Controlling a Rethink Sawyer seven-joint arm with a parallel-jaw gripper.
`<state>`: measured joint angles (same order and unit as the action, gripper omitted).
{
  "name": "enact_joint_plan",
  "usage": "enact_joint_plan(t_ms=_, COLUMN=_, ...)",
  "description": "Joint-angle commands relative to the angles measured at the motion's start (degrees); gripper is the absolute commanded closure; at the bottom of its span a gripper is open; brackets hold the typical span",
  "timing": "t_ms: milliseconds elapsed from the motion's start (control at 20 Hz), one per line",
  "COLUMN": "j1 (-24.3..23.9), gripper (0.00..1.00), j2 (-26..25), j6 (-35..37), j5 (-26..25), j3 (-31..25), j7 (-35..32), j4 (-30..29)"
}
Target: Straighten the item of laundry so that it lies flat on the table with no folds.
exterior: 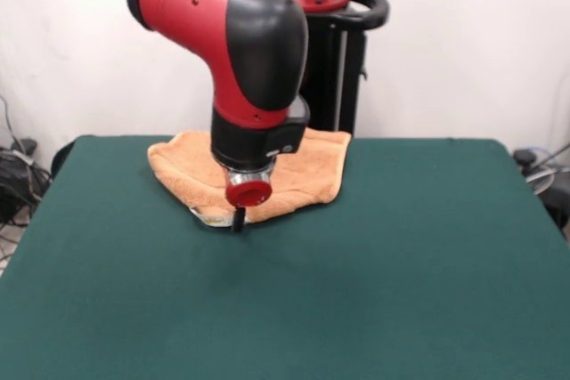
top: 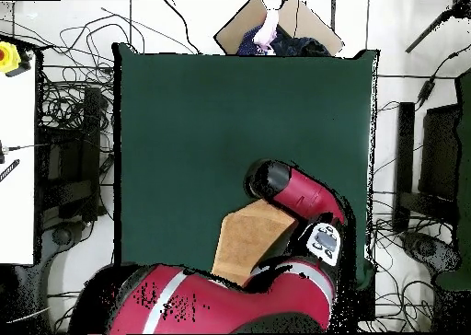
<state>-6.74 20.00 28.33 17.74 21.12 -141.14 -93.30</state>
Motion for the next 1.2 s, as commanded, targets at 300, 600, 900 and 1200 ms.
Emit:
enact_joint_plan(t_ms=300, j1=4.91, gripper=0.00, j2=-6.83, j6=1.70, j5=-1.19, j3=1.26, j7=-9.28, j4=3.68)
enact_joint_plan(t_ms=600, j1=6.17, gripper=0.00, j2=-11.37, j6=-0.84, j5=-0.41, j3=4.66, j7=-9.91, j4=6.91)
enact_joint_plan(t_ms=900, j1=6.28, gripper=0.00, j2=-13.97, j6=-0.75, j5=0.41, j3=5.85, j7=-9.38, j4=9.23)
enact_joint_plan(t_ms=1200, j1=5.69, gripper=0.00, j2=-13.70, j6=-0.48, j5=0.54, j3=5.75, j7=-8.06, j4=9.40)
